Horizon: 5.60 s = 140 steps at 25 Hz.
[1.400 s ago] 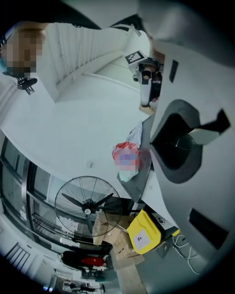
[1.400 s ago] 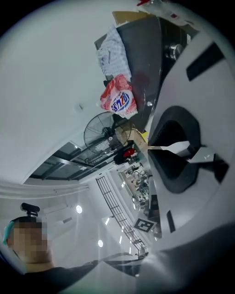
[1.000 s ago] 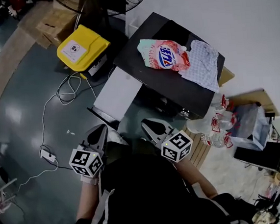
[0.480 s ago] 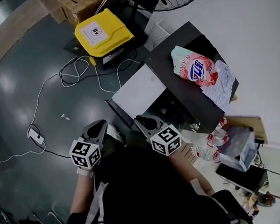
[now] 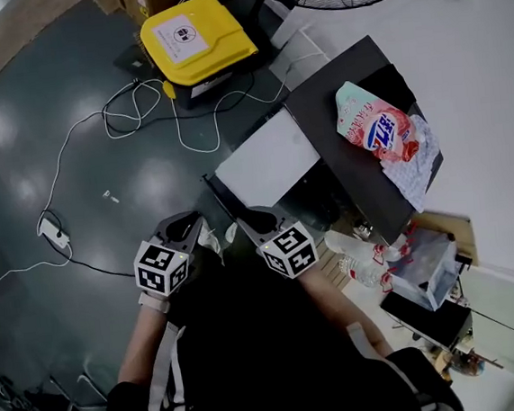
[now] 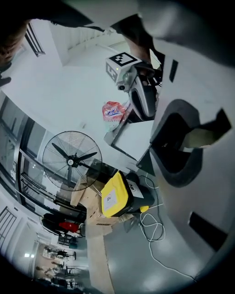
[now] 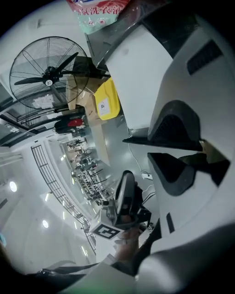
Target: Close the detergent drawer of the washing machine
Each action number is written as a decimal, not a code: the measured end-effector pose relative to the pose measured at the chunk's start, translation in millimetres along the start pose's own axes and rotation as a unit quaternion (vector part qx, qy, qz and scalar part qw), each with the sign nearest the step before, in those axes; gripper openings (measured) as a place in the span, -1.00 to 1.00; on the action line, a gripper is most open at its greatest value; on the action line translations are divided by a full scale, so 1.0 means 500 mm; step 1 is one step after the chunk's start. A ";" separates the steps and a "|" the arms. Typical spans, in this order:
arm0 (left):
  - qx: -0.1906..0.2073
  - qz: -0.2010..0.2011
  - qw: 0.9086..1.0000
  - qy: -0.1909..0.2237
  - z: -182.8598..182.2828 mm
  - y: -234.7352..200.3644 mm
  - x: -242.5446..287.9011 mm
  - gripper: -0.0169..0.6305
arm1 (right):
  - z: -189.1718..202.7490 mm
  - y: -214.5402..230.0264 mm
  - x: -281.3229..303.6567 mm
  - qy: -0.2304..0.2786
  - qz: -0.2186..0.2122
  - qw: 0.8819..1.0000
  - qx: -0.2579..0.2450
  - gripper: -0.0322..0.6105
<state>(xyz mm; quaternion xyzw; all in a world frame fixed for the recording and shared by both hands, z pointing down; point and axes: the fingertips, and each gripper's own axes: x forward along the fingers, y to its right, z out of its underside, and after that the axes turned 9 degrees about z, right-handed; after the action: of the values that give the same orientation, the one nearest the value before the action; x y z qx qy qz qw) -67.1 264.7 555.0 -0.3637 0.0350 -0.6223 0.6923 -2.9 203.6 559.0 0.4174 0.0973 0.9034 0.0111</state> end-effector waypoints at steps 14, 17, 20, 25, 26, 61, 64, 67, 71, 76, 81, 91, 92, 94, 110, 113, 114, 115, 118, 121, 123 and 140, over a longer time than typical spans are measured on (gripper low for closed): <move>-0.003 0.023 0.999 -0.047 0.059 -0.027 0.098 -0.91 | 0.075 0.011 0.058 -0.074 -0.012 0.997 -0.002 -0.58; 0.001 0.026 0.998 -0.055 0.070 -0.030 0.114 -0.91 | 0.084 0.007 0.063 -0.083 -0.017 0.996 -0.002 -0.58; 0.006 0.032 0.998 -0.062 0.076 -0.029 0.128 -0.91 | 0.099 0.000 0.066 -0.094 -0.021 0.995 -0.004 -0.58; 0.023 0.039 0.996 -0.081 0.086 -0.027 0.145 -0.91 | 0.113 -0.006 0.072 -0.103 -0.016 0.994 -0.015 -0.68; 0.023 0.040 0.995 -0.083 0.088 -0.027 0.147 -0.91 | 0.114 -0.008 0.072 -0.101 -0.013 0.995 -0.019 -0.71; 0.062 0.081 0.986 -0.129 0.025 0.025 0.260 -0.91 | 0.063 0.106 0.009 -0.038 0.040 0.997 0.046 -0.77; 0.063 0.083 0.986 -0.133 0.016 0.026 0.273 -0.91 | 0.058 0.120 0.007 -0.037 0.041 0.997 0.051 -0.77; 0.060 0.083 0.985 -0.136 0.011 0.026 0.285 -0.91 | 0.057 0.133 0.005 -0.037 0.040 0.997 0.052 -0.77; 0.059 0.083 0.985 -0.141 0.004 0.025 0.302 -0.91 | 0.055 0.151 0.006 -0.038 0.035 0.997 0.054 -0.77; 0.059 0.082 0.984 -0.146 -0.007 0.027 0.320 -0.91 | 0.051 0.171 0.003 -0.038 0.030 0.997 0.054 -0.77; 0.055 0.079 0.985 -0.145 -0.018 0.027 0.341 -0.91 | 0.046 0.193 0.000 -0.036 0.026 0.998 0.050 -0.77; 0.045 0.072 0.986 -0.145 -0.042 0.026 0.390 -0.91 | 0.038 0.247 -0.003 -0.034 0.013 0.998 0.051 -0.77; 0.045 0.071 0.986 -0.146 -0.045 0.025 0.395 -0.91 | 0.036 0.253 -0.003 -0.033 0.012 0.998 0.052 -0.77; 0.045 0.070 0.986 -0.146 -0.052 0.025 0.406 -0.91 | 0.032 0.265 -0.004 -0.031 0.011 0.998 0.052 -0.77; 0.047 0.051 0.988 -0.138 -0.129 0.029 0.529 -0.91 | -0.006 0.404 -0.020 -0.021 0.016 0.998 0.050 -0.77; 0.051 0.050 0.988 -0.136 -0.138 0.030 0.546 -0.91 | -0.011 0.423 -0.023 -0.018 0.020 0.998 0.050 -0.77; 0.052 0.051 0.988 -0.135 -0.142 0.030 0.552 -0.91 | -0.012 0.430 -0.024 -0.018 0.022 0.998 0.050 -0.77; 0.052 0.053 0.988 -0.135 -0.146 0.030 0.557 -0.91 | -0.014 0.436 -0.025 -0.017 0.024 0.998 0.051 -0.77; 0.055 0.067 0.986 -0.143 -0.150 0.030 0.563 -0.91 | -0.017 0.444 -0.025 -0.022 0.028 0.998 0.059 -0.77; 0.056 0.090 0.983 -0.151 -0.151 0.030 0.563 -0.91 | -0.020 0.445 -0.024 -0.028 0.038 0.997 0.063 -0.76; 0.062 0.107 0.979 -0.160 -0.152 0.030 0.563 -0.91 | -0.024 0.446 -0.021 -0.031 0.050 0.996 0.074 -0.74; 0.125 0.230 0.934 -0.243 -0.189 -0.020 0.546 -0.91 | -0.015 0.469 -0.043 -0.034 0.238 0.948 0.210 -0.40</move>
<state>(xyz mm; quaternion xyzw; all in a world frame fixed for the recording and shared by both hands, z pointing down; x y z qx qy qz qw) -62.0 -20.5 601.5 -0.3964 -0.1288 -0.3379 0.8439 19.8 -30.0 581.6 0.4522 0.1821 0.8239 -0.2891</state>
